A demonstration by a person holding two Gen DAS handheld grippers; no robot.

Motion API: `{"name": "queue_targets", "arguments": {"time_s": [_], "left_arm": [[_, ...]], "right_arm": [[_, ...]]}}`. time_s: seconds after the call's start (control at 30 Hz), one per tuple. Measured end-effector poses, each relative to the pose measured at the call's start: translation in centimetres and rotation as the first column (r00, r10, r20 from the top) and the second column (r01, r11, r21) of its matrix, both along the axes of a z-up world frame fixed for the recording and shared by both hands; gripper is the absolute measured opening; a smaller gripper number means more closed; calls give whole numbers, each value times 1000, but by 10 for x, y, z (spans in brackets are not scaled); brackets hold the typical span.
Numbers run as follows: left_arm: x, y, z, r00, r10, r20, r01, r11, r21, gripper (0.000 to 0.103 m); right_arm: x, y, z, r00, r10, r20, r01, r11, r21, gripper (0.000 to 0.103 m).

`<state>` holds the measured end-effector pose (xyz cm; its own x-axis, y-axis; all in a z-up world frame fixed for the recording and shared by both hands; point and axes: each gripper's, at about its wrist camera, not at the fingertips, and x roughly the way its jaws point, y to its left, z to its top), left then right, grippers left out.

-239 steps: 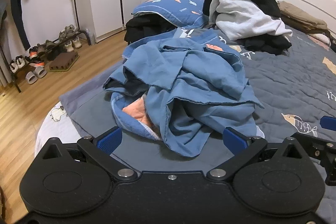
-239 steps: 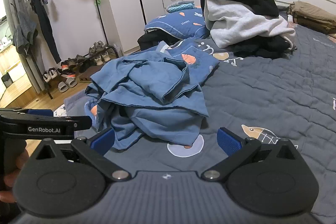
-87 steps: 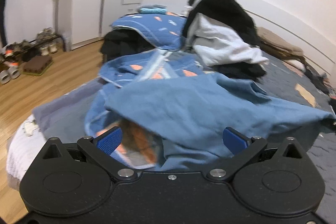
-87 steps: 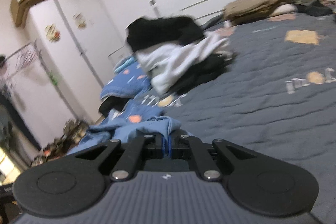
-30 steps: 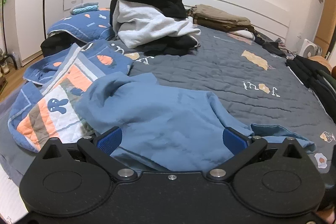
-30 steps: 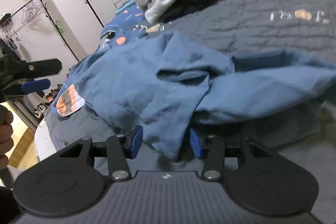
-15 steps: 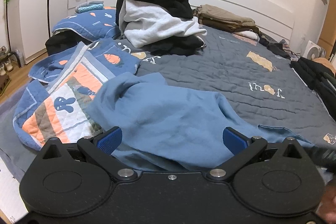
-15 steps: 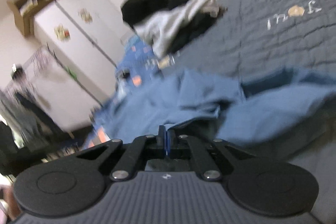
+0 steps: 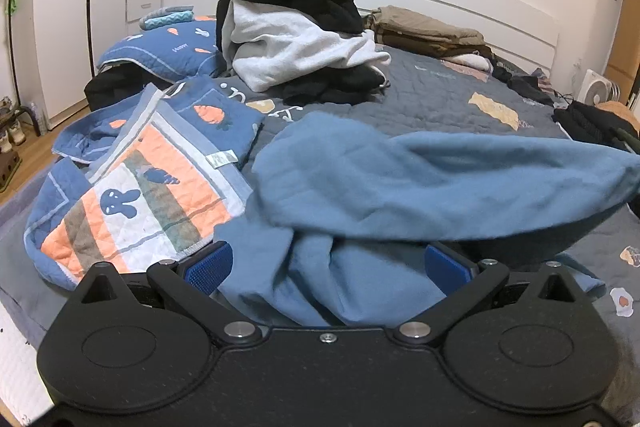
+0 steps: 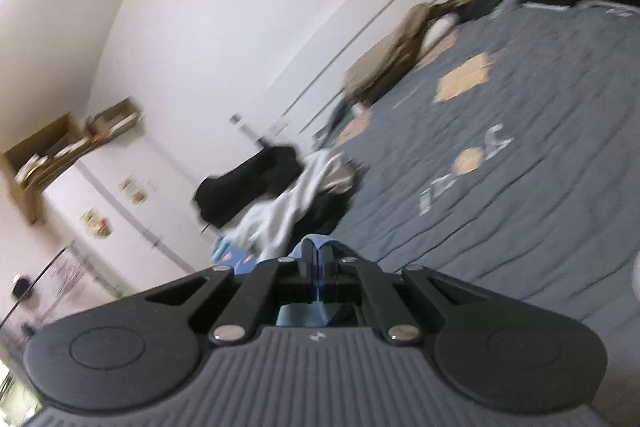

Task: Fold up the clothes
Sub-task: 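Pull the blue shirt across the bed with the right gripper, spreading it, then open the right gripper and release the shirt onto the bed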

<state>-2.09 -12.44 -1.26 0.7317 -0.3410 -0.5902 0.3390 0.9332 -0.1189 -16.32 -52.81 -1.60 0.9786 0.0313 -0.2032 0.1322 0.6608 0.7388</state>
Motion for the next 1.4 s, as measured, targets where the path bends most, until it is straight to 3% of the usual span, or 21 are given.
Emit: {"name": "queue_targets", "arguments": {"time_s": [0.27, 0.47, 0.57, 0.67, 0.8, 0.87, 0.97, 1.1, 1.27, 1.4], "left_arm": [[-7, -17, -3, 999, -38, 3, 38, 999, 19, 103], [-9, -27, -6, 998, -58, 2, 58, 998, 29, 103], [-9, -31, -7, 998, -62, 0, 62, 997, 36, 103], [-10, -36, -10, 998, -69, -4, 69, 997, 47, 103], [-11, -41, -12, 997, -76, -8, 77, 995, 58, 103], [-11, -43, -12, 997, -82, -8, 82, 995, 54, 103], [-13, -48, -13, 995, -98, -7, 98, 993, 58, 103], [-18, -59, -15, 992, -130, -5, 130, 989, 74, 103], [-27, -72, -14, 985, -170, 8, 169, 983, 74, 103], [-34, -81, -12, 982, -190, 15, 188, 978, 89, 103]], "right_arm": [[-43, -50, 8, 975, -222, 23, 222, 975, -15, 1], [-91, -83, 21, 914, -400, 70, 402, 915, -27, 1], [-101, -97, 17, 887, -460, 34, 461, 885, -60, 1], [-78, -104, 2, 908, -408, -101, 387, 905, -174, 1], [-44, -97, -23, 895, -322, -309, 240, 931, -274, 5], [-35, -92, -27, 887, -286, -363, 178, 937, -302, 5], [-35, -84, -23, 895, -252, -369, 124, 933, -337, 10], [-36, -66, -23, 899, -207, -385, 34, 911, -410, 33], [-47, -44, -12, 888, -254, -383, 8, 841, -541, 40], [-53, -52, -15, 847, -327, -419, 31, 817, -575, 43]]}}
